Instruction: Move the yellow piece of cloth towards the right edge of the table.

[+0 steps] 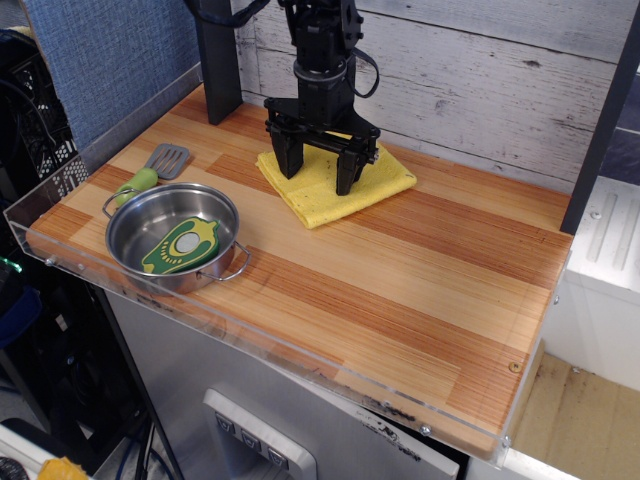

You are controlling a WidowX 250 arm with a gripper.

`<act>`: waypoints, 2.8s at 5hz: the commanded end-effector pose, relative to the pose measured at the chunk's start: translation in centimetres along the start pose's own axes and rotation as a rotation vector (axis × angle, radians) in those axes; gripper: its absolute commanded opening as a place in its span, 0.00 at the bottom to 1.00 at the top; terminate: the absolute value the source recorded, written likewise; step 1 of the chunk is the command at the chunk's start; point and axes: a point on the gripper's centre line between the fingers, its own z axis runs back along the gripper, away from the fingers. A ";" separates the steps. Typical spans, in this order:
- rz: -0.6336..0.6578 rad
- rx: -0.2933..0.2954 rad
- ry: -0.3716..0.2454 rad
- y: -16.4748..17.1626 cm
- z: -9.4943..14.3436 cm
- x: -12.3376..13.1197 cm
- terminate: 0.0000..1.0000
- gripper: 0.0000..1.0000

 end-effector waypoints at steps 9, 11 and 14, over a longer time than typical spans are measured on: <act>-0.096 -0.009 0.072 -16.9 -1.2 -2.4 0.00 1.00; 0.036 -0.015 0.072 -16.2 0.4 -4.1 0.00 1.00; 0.110 -0.057 0.000 -16.1 3.7 -4.0 0.00 1.00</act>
